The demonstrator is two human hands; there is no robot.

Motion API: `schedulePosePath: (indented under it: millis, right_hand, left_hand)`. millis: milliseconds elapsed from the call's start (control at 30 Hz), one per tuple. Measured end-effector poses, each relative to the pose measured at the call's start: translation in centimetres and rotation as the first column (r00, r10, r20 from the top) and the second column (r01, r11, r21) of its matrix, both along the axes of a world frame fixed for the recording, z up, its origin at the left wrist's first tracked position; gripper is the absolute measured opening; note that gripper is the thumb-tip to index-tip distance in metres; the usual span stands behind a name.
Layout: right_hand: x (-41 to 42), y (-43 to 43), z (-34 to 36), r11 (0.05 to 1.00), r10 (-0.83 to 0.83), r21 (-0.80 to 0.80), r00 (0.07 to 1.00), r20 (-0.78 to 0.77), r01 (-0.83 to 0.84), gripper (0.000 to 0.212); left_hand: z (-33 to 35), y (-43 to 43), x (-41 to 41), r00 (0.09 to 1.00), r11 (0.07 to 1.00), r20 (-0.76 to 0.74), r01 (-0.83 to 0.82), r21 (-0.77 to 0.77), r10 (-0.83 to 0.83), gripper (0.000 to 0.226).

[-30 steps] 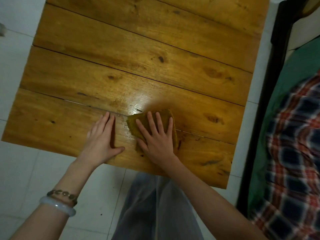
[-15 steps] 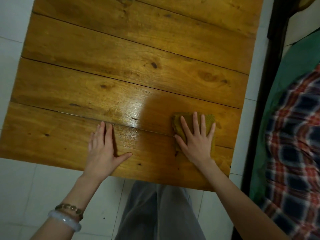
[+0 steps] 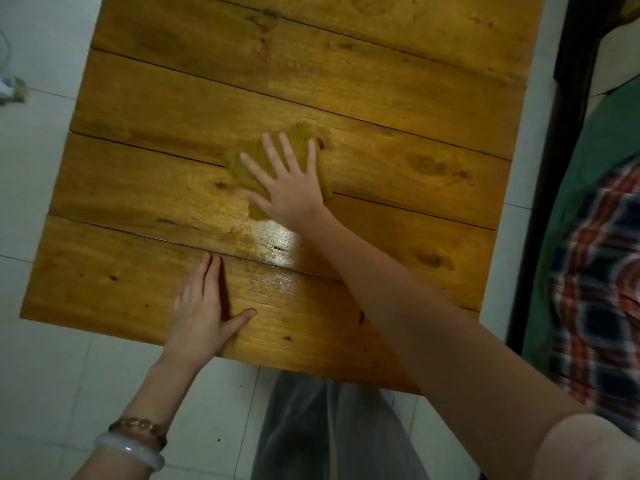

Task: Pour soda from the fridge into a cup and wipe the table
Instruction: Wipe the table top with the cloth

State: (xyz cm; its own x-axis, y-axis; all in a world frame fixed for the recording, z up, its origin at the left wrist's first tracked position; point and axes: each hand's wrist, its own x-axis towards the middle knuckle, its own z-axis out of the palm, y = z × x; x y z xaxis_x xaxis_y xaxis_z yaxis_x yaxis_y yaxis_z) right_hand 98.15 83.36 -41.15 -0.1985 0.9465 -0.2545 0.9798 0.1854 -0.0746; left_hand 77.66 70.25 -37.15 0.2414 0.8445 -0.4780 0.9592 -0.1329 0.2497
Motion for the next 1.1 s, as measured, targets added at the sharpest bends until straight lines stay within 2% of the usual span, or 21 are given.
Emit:
schedulePosePath:
  millis: [67,133,267,400,633,767,933,1100]
  right_hand:
    - [0.2,-4.0,-0.1,0.990,0.140,-0.006,0.989,-0.041,-0.140,0.066]
    - [0.6,-9.1,-0.2,0.984,0.174,-0.011,0.981,-0.091,-0.175,0.067]
    - [4.5,-16.7,0.0,0.987,0.148,-0.038,0.977,-0.152,-0.155,0.068]
    - [9.4,-19.4,0.3,0.994,0.071,-0.068,0.987,-0.143,-0.081,0.062]
    - [13.5,-13.9,-0.1,0.965,-0.261,0.010,0.961,-0.093,0.263,0.061]
    - [16.7,-9.0,-0.6,0.912,-0.401,0.061,0.913,-0.080,0.406,0.063]
    - [21.9,-3.3,-1.1,0.880,-0.454,0.113,0.887,-0.084,0.461,0.063]
    - [26.9,2.4,-0.8,0.881,-0.470,0.036,0.881,-0.049,0.472,0.066]
  left_hand:
    - [0.0,-0.2,0.0,0.999,0.999,-0.016,0.038,0.004,-0.037,0.106]
    - [0.1,-0.5,0.4,0.998,0.998,-0.022,0.067,0.003,-0.067,0.100]
    - [0.2,-0.7,2.3,0.991,0.991,-0.007,0.133,0.017,-0.133,0.093]
    - [0.3,0.5,6.4,0.979,0.979,0.035,0.199,0.045,-0.201,0.091]
    - [0.2,5.1,15.2,0.939,0.937,0.054,0.331,0.116,-0.338,0.081]
    - [-0.4,9.0,19.8,0.925,0.918,0.011,0.375,0.127,-0.379,0.087]
    - [-0.7,14.2,25.0,0.916,0.901,-0.059,0.402,0.164,-0.397,0.100]
    - [-0.6,17.2,28.0,0.904,0.889,-0.091,0.427,0.165,-0.417,0.104]
